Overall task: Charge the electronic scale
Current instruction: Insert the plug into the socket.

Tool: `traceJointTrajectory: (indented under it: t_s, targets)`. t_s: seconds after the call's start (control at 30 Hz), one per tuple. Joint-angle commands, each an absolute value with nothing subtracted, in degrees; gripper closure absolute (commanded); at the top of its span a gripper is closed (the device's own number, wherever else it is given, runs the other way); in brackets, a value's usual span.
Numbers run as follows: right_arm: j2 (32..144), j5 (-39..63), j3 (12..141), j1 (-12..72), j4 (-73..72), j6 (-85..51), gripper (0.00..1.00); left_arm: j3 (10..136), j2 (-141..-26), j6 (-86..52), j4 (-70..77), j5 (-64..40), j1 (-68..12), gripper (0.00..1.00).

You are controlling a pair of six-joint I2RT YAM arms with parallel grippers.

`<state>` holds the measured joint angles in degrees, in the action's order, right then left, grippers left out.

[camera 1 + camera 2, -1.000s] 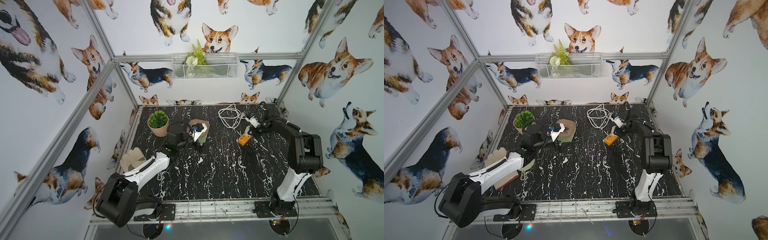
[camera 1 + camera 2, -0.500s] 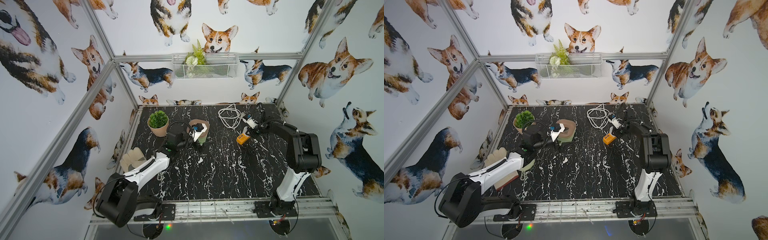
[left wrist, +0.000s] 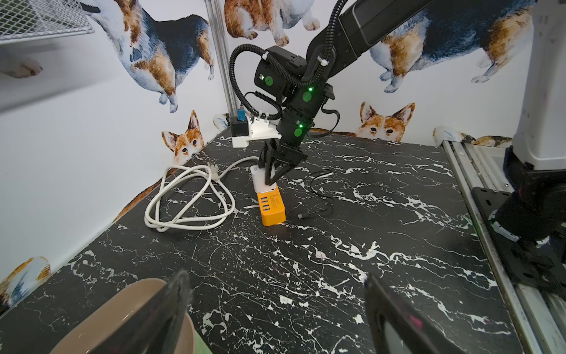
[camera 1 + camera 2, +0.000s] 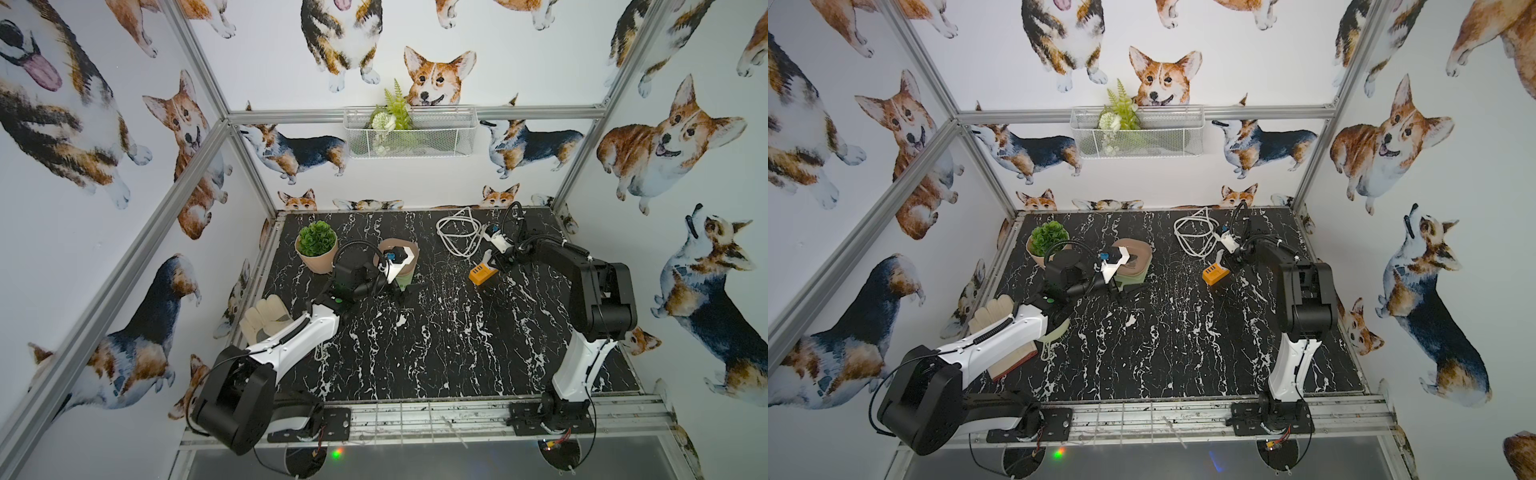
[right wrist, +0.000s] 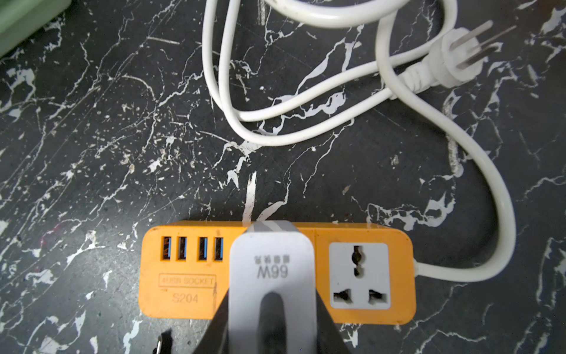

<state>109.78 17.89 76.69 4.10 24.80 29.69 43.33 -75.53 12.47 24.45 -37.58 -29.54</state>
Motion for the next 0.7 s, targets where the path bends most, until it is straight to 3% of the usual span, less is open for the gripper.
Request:
traceJointTrajectory:
  t_s: [0.0,0.07,0.13,0.23,0.47,0.67]
  targets:
    - [111.3,16.1,79.2,4.2,30.9,24.4,0.86,43.6,-75.5,12.8,25.1,-37.1,-29.4,0.08]
    - [111.0,16.2,80.0,4.1,31.2,23.1,0.76,43.8,-75.6,12.9,24.5,-36.6,-29.5,0.08]
    - [109.9,17.4,80.2,4.1,31.4,22.4,0.59,44.1,-75.7,13.0,23.9,-36.1,-29.4,0.08]
    - [107.1,18.5,79.6,4.1,30.3,21.7,0.46,44.9,-76.1,12.9,22.8,-35.3,-29.4,0.08]
    - [99.5,20.6,80.9,4.2,31.2,18.5,0.38,48.2,-78.9,4.4,20.9,-26.7,-28.1,0.07]
    - [93.2,25.6,83.3,4.2,34.8,10.5,0.38,59.6,-83.3,-8.7,7.4,-19.6,-22.1,0.11]
